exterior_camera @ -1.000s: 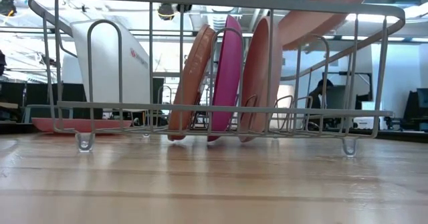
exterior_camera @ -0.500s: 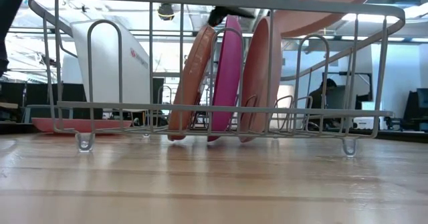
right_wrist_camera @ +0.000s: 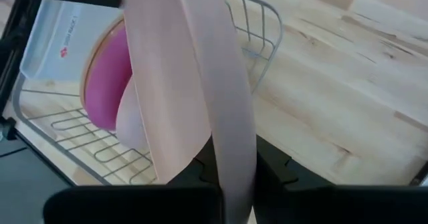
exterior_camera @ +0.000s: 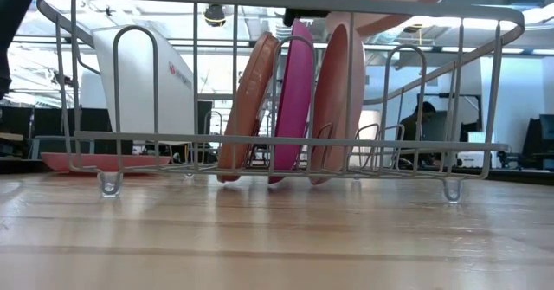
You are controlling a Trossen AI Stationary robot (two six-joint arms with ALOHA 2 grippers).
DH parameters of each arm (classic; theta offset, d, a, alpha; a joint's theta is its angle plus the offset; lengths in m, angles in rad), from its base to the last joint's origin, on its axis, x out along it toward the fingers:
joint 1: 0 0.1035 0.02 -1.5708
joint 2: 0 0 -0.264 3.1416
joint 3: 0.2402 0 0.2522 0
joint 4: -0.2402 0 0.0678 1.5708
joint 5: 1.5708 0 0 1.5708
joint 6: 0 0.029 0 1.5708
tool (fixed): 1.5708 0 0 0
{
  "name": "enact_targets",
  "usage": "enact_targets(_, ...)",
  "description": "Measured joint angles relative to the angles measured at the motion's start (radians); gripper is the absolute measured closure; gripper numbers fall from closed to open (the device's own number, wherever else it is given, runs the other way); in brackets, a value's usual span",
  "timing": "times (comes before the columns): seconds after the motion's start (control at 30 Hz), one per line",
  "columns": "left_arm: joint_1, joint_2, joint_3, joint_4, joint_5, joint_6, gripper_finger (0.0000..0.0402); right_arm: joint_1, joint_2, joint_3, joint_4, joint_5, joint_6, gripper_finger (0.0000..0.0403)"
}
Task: Sort dishes
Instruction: Put the light orange plate in the dish rack
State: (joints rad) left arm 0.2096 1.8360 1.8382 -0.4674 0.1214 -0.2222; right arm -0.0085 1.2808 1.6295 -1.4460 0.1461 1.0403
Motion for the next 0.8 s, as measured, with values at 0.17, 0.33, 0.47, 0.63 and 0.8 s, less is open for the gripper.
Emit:
enact_targets(0.17,0.01,-0.002,-0.001,-0.015,-0.049,0.017,0.0222,0.0,0.0,0.0,0.024,0.008,-0.002,0.0358)
enact_targets(0.33,0.017,-0.001,-0.001,-0.012,-0.068,0.026,0.0293,0.0,0.0,0.0,0.04,0.011,-0.002,0.0357)
enact_targets(0.47,0.014,-0.002,-0.001,-0.009,-0.069,0.038,0.0358,0.0,0.0,0.0,0.056,0.011,0.001,0.0357)
enact_targets(0.63,0.012,-0.002,-0.001,-0.006,-0.083,0.035,0.0391,0.0,0.0,0.0,0.056,0.012,-0.001,0.0357)
enact_targets(0.8,0.015,-0.002,-0.001,0.01,-0.063,0.042,0.0397,0.004,-0.001,0.0,0.069,0.002,0.008,0.0355)
